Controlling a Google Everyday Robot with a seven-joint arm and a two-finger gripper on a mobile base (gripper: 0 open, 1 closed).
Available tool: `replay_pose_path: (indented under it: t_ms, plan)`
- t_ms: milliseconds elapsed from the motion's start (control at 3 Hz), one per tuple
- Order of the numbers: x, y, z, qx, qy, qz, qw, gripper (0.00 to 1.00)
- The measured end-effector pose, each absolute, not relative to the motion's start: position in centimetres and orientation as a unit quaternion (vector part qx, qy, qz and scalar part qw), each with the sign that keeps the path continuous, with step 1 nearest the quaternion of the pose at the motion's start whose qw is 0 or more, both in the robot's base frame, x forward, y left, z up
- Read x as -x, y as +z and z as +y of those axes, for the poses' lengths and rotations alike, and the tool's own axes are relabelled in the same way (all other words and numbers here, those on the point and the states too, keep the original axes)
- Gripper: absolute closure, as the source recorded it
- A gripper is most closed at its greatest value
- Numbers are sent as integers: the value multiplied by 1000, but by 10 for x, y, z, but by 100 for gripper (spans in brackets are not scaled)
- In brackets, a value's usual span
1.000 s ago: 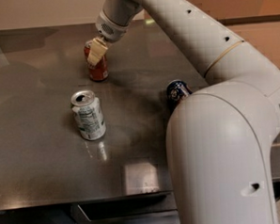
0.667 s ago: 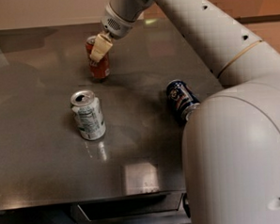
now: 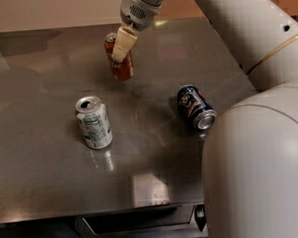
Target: Knock coke can over
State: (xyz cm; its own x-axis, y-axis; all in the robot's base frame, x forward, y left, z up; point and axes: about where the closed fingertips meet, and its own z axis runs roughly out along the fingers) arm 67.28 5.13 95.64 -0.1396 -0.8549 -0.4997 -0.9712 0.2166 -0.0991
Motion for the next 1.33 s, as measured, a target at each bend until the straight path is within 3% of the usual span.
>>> replay_pose_path:
  t_ms: [667, 1333]
  plan:
    - [-650, 951, -5, 662, 26, 733, 153, 100]
    - [-645, 917, -30, 695, -36, 714, 82, 100]
